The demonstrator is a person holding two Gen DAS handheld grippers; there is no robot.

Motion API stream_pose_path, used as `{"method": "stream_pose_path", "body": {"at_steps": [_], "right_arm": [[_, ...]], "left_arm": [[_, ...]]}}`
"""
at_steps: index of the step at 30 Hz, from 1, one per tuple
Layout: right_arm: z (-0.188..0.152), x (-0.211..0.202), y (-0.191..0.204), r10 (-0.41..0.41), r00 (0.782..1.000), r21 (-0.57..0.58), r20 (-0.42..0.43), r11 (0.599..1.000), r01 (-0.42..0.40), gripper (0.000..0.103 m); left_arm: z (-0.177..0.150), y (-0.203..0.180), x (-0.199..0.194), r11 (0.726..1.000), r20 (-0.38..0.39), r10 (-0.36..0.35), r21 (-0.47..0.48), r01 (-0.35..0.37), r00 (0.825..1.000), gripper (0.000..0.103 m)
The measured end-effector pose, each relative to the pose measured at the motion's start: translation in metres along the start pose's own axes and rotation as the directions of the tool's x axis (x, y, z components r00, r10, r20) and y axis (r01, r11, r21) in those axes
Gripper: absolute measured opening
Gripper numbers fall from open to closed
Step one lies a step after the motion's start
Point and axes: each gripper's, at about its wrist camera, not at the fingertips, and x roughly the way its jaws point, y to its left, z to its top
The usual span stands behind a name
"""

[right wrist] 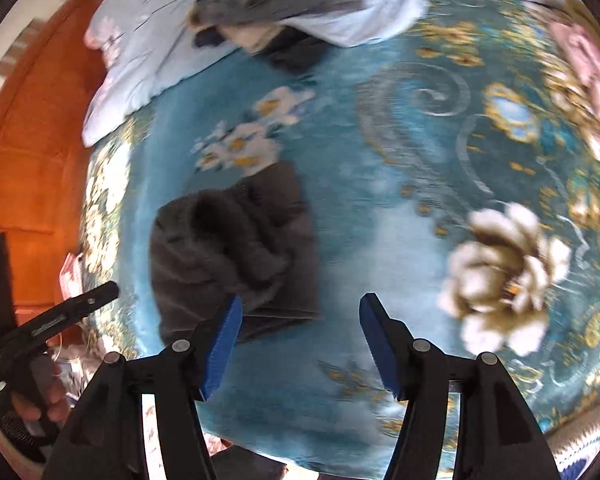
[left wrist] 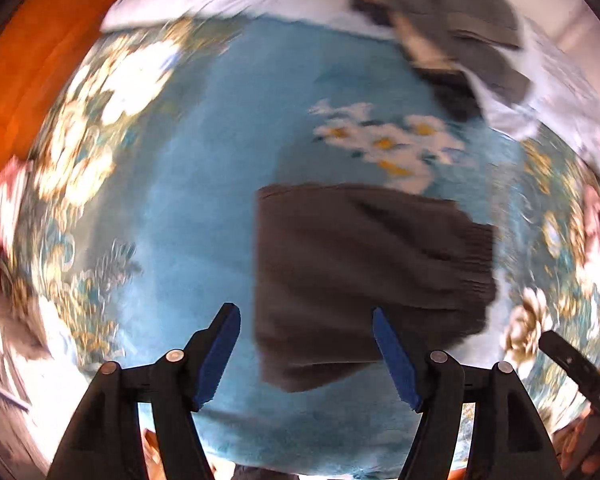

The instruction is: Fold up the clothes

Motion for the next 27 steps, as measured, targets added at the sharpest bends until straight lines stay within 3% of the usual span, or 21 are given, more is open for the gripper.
{"method": "stream_pose_path", "body": {"at_steps": [5, 9, 12, 15, 18, 20, 24, 27], "right_arm": [[0.025, 0.033, 0.052, -0.012, 1.0, -0.12, -0.029, 0.993, 0.009, 0.069], [0.042, 0.057, 0.062, -0.05, 0.998, -0.109, -0.043, 0.993, 0.045, 0.069], [0.046, 0.077, 0.06, -0.151, 0.987, -0.139, -0.052, 0.98, 0.142, 0.069], [0.051, 0.091, 0.029, -0.225, 0.972, -0.054, -0.068, 0.974, 0.222, 0.069], [0.052, 0.104, -0.003, -0.221, 0.967, 0.081, -0.128, 0.969, 0.232, 0.069], [0.05, 0.109, -0.013, -0.19, 0.971, 0.13, -0.142, 0.969, 0.209, 0.07], [0.049, 0.116, -0.021, -0.154, 0.978, 0.174, -0.14, 0.969, 0.177, 0.074], [0.048, 0.123, -0.032, -0.12, 0.983, 0.224, -0.142, 0.963, 0.15, 0.08]], "left_arm": [[0.002, 0.033, 0.033, 0.996, -0.102, -0.021, -0.093, 0.012, 0.995, 0.073], [0.004, 0.031, 0.052, 0.998, -0.151, -0.048, -0.041, 0.042, 0.987, 0.073], [0.006, 0.031, 0.063, 0.998, -0.179, -0.068, -0.016, 0.066, 0.981, 0.073], [0.012, 0.035, 0.067, 0.994, -0.188, -0.105, -0.002, 0.106, 0.976, 0.073], [0.02, 0.039, 0.071, 0.988, -0.197, -0.149, 0.01, 0.154, 0.969, 0.073], [0.026, 0.042, 0.076, 0.978, -0.207, -0.207, -0.004, 0.211, 0.956, 0.073], [0.034, 0.044, 0.088, 0.933, -0.237, -0.359, -0.064, 0.355, 0.903, 0.073], [0.038, 0.041, 0.1, 0.914, -0.254, -0.405, -0.073, 0.4, 0.879, 0.073]]}}
